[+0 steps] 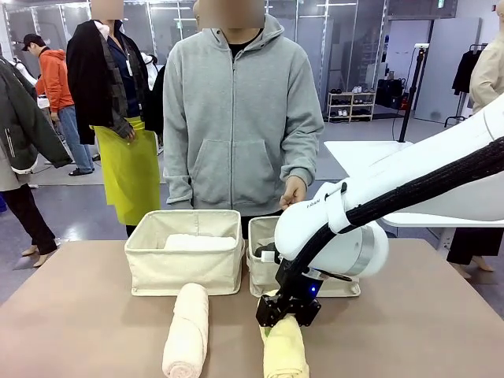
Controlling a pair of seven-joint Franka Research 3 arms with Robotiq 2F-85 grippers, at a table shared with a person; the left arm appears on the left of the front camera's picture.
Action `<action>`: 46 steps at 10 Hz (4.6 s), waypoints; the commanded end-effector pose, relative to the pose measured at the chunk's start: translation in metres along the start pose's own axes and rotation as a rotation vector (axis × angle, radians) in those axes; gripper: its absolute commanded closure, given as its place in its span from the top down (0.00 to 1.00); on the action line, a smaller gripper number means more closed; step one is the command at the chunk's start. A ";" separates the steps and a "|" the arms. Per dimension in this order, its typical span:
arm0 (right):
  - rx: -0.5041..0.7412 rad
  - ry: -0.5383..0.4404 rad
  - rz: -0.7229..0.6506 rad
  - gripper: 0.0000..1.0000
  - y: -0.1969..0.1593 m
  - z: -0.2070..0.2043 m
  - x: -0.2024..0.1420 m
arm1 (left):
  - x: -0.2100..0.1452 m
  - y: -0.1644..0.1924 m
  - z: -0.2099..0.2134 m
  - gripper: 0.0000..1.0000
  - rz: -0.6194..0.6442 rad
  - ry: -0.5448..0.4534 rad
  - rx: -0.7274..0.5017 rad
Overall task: Divide the towels into two baskets.
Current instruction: Pick up one hotel-folded towel from the bottom of the table and place it in the Fabric basket indicated by the person.
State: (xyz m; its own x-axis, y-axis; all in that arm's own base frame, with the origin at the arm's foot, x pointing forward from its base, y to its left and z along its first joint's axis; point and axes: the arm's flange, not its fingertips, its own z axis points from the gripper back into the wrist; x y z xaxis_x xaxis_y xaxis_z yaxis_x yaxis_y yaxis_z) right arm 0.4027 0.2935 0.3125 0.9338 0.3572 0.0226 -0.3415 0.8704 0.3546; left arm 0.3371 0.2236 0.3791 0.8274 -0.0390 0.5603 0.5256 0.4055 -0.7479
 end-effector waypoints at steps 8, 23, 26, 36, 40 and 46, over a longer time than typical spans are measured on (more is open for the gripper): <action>-0.408 0.261 0.853 0.32 0.038 0.164 -0.048 | -0.003 -0.006 0.002 1.00 -0.003 0.009 -0.004; -0.587 0.313 1.322 0.36 0.066 0.205 0.079 | -0.003 -0.006 0.002 1.00 -0.003 0.009 -0.004; -0.588 0.349 1.314 0.36 0.062 0.181 0.131 | -0.003 -0.006 0.002 1.00 -0.003 0.009 -0.004; -0.513 0.492 1.333 1.00 0.027 0.122 0.186 | -0.003 -0.006 0.002 1.00 -0.003 0.009 -0.004; -0.517 0.468 1.315 0.79 0.026 0.124 0.183 | -0.003 -0.006 0.002 1.00 -0.003 0.009 -0.004; -0.517 0.468 1.315 0.79 0.026 0.124 0.183 | -0.003 -0.006 0.002 1.00 -0.003 0.009 -0.004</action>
State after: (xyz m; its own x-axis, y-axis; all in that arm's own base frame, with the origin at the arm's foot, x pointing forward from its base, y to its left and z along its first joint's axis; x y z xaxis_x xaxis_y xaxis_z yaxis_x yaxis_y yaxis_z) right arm 0.5790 0.3391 0.4410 -0.1486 0.9495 -0.2762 -0.9851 -0.1664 -0.0422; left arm 0.3369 0.2233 0.3795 0.8268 -0.0393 0.5612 0.5265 0.4053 -0.7473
